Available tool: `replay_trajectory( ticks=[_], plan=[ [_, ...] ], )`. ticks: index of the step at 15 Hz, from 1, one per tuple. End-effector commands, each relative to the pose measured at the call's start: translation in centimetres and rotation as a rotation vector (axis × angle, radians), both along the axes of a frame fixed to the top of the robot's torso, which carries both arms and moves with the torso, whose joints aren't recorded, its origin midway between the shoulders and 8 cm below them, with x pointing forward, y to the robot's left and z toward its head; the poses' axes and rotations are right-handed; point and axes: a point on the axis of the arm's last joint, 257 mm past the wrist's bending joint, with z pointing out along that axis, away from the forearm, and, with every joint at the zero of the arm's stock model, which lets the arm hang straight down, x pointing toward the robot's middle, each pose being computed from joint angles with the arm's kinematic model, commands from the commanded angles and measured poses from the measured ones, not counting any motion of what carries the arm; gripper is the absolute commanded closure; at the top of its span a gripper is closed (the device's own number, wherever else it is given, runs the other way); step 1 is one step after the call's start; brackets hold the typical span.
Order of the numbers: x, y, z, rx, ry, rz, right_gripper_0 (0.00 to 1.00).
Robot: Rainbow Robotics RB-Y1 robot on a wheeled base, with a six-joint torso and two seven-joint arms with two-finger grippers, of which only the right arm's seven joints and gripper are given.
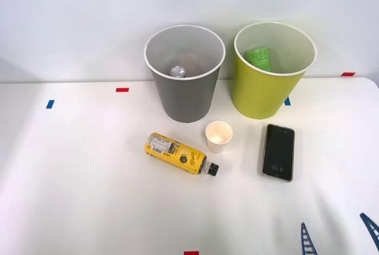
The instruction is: Put cans in the gray bin, plastic bottles in the light green bin
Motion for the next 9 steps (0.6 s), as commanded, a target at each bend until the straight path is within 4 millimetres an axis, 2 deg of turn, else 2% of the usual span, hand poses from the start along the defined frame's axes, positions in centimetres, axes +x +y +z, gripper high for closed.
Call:
replay_trajectory(
  ticks=[1,3,6,9],
  plan=[
    [-2.4,1.0,-3.2,0.026,0.064,0.017,0.00],
    [-3.5,2.3,-4.5,0.046,0.095,0.045,0.00],
    [-4.1,4.1,-4.0,0.070,0.077,0.083,0.00],
    [-4.4,5.2,-4.1,0.081,0.080,0.097,0.00]
  ],
)
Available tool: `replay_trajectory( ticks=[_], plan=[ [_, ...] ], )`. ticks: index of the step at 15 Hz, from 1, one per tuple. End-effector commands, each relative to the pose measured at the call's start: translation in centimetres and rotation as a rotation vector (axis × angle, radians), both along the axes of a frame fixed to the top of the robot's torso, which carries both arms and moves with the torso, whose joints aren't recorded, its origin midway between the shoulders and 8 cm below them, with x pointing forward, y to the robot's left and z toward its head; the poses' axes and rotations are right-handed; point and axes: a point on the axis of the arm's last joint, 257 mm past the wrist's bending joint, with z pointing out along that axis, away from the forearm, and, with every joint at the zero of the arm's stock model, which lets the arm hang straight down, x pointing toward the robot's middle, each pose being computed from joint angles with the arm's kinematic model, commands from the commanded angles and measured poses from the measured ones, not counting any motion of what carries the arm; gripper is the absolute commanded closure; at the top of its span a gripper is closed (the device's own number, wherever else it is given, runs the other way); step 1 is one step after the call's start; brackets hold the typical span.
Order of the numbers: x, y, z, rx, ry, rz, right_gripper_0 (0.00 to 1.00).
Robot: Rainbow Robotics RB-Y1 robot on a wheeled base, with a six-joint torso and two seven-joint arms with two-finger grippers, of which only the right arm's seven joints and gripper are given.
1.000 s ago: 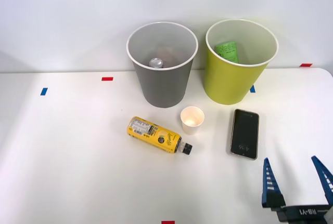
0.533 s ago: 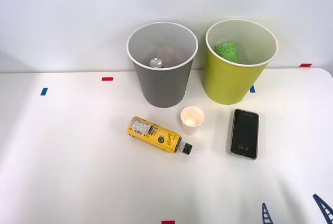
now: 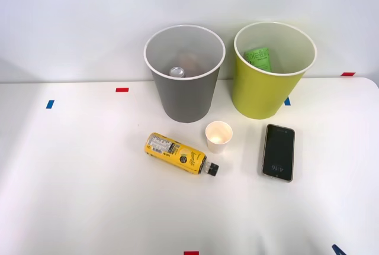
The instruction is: Put cans in the gray bin, plastic bottles in the light green bin
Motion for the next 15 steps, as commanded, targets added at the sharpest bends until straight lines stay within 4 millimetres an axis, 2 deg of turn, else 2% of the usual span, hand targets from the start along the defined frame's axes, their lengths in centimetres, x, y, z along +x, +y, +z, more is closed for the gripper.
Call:
replay_trajectory(
  ticks=[1,5,15],
  plan=[
    [-0.29,1.02,-0.21,0.003,0.003,0.015,0.00],
    [-0.78,1.85,-0.53,-0.012,0.010,0.040,0.00],
    [-0.78,1.85,-0.53,-0.012,0.010,0.040,0.00]
  ],
)
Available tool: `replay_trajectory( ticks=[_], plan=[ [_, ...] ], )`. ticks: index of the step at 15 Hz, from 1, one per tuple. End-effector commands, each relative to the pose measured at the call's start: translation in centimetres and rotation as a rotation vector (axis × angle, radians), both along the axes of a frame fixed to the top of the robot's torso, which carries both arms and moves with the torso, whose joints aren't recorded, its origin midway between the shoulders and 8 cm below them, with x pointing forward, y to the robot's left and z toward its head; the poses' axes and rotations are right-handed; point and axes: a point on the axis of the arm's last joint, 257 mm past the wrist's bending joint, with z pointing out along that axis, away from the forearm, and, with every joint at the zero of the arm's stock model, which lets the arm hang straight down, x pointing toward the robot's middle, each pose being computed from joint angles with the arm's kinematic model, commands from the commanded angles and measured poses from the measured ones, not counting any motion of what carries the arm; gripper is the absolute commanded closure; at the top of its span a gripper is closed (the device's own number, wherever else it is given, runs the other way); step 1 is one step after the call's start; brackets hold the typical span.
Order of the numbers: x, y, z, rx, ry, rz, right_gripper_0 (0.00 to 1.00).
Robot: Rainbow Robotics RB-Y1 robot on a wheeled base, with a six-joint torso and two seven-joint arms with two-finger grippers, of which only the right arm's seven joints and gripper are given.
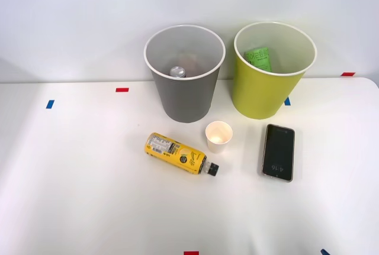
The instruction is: Put cans in the gray bin, plastic bottles in the light green bin
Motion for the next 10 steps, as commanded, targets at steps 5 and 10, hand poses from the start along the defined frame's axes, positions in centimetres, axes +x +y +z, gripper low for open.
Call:
replay_trajectory(
  ticks=[5,10],
  plan=[
    [0.00,0.00,0.00,0.000,0.000,0.000,0.00],
    [0.00,0.00,0.00,0.000,0.000,0.000,0.00]
  ],
)
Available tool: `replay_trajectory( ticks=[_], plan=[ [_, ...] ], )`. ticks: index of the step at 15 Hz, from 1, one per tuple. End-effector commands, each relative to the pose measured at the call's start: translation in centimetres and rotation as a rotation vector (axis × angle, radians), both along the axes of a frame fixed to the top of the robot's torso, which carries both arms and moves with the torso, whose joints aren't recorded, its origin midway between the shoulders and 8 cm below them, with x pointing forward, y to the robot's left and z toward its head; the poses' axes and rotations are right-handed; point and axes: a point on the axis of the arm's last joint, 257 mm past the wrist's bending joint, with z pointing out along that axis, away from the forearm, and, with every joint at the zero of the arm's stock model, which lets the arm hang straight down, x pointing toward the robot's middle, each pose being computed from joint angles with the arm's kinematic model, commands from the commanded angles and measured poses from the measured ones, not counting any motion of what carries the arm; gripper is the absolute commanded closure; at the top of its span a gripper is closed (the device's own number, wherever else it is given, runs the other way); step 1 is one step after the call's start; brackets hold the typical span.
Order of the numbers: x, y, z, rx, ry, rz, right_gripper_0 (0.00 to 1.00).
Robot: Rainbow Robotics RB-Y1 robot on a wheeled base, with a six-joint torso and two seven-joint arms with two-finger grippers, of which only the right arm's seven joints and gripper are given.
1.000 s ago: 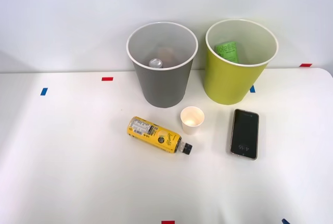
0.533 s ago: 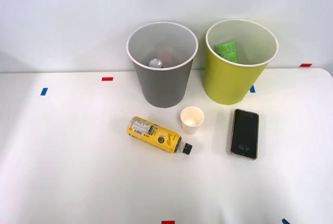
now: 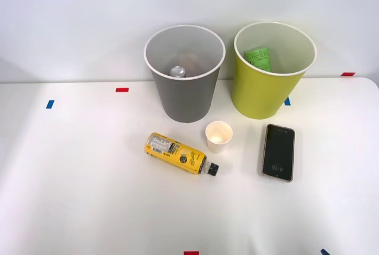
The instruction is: Put cans in the gray bin, plastic bottles in the light green bin
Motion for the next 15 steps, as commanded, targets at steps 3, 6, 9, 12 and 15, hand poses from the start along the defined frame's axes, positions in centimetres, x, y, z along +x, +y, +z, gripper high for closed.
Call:
replay_trajectory(
  ticks=[3,6,9,12,15],
  plan=[
    [0.00,0.00,0.00,0.000,0.000,0.000,0.00],
    [0.00,0.00,0.00,0.000,0.000,0.000,0.00],
    [0.00,0.00,0.00,0.000,0.000,0.000,0.00],
    [0.00,0.00,0.00,0.000,0.000,0.000,0.00],
    [0.00,0.00,0.00,0.000,0.000,0.000,0.00]
  ],
)
